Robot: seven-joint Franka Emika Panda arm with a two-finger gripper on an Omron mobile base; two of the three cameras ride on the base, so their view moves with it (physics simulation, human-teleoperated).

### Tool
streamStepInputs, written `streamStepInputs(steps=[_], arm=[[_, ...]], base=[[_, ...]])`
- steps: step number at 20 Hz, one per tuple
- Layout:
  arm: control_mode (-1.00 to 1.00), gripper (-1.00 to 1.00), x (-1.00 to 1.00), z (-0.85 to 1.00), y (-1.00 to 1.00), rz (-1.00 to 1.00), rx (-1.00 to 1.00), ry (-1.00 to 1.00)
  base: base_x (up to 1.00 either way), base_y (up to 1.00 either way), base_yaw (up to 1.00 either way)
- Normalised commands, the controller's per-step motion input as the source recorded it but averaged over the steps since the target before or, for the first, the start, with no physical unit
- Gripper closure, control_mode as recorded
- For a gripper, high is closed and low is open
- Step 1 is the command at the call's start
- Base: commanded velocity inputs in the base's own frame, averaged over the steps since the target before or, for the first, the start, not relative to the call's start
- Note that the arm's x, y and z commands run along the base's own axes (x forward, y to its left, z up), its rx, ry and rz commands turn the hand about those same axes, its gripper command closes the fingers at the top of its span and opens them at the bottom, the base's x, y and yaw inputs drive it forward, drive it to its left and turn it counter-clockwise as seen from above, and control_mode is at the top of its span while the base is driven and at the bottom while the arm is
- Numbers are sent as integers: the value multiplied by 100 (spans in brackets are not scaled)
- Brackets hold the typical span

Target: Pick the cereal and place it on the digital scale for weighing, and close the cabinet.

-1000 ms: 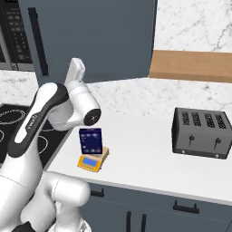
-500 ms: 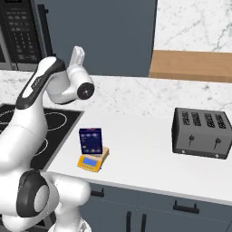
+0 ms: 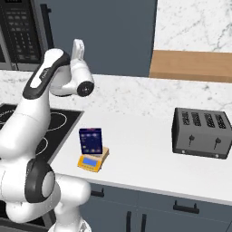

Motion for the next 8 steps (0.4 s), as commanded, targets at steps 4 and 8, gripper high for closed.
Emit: streamStepInputs(steps=[4,8], arm=[[-100,-100,-94,-2,-4,-4,0,-31],[-100,-100,-100,64,-39,-7,3,-1]], base=[[0,0,0],[0,0,0]])
